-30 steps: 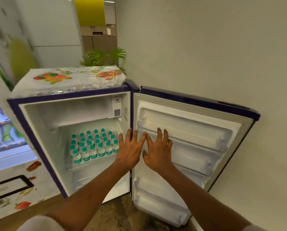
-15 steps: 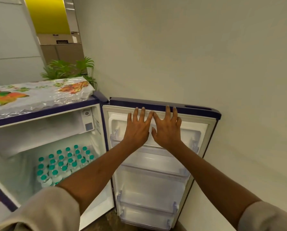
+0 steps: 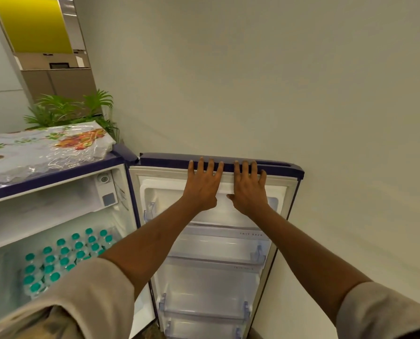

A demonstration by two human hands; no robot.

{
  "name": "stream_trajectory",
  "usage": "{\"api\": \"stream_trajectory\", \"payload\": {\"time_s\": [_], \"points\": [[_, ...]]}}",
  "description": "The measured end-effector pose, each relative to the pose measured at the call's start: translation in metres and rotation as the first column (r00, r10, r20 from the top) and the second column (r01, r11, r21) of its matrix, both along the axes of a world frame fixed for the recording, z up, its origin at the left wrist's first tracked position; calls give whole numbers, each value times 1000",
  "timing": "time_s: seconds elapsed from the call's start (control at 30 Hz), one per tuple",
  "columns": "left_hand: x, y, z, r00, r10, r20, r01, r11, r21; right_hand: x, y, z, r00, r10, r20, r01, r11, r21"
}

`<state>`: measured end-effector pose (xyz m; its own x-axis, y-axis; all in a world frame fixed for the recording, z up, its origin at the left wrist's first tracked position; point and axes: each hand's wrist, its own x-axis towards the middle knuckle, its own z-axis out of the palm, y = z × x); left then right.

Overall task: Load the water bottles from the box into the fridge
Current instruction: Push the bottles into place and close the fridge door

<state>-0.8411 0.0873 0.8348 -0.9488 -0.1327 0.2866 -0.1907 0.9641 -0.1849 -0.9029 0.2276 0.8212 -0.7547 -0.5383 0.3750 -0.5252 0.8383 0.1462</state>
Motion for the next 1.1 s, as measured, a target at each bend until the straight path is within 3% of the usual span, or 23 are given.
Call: {"api": "stream_trajectory", "payload": {"time_s": [0.2,0.7,0.9,1.1], "points": [[-3,-4,9,1000,-12,-7,11,995,-101,3,1,5,999,-23,-41,25,999,46],[34,4,-1,990,-39,-134,32,998,-51,59,22,13,984,63,-169,-61,998,15],[65,4,0,992,-34,-121,28,998,-51,90,36,30,997,62,-49,-61,998,17],[98,4,2,993,-18,-119,10,998,-65,129,36,47,998,37,43,-42,991,124]]}}
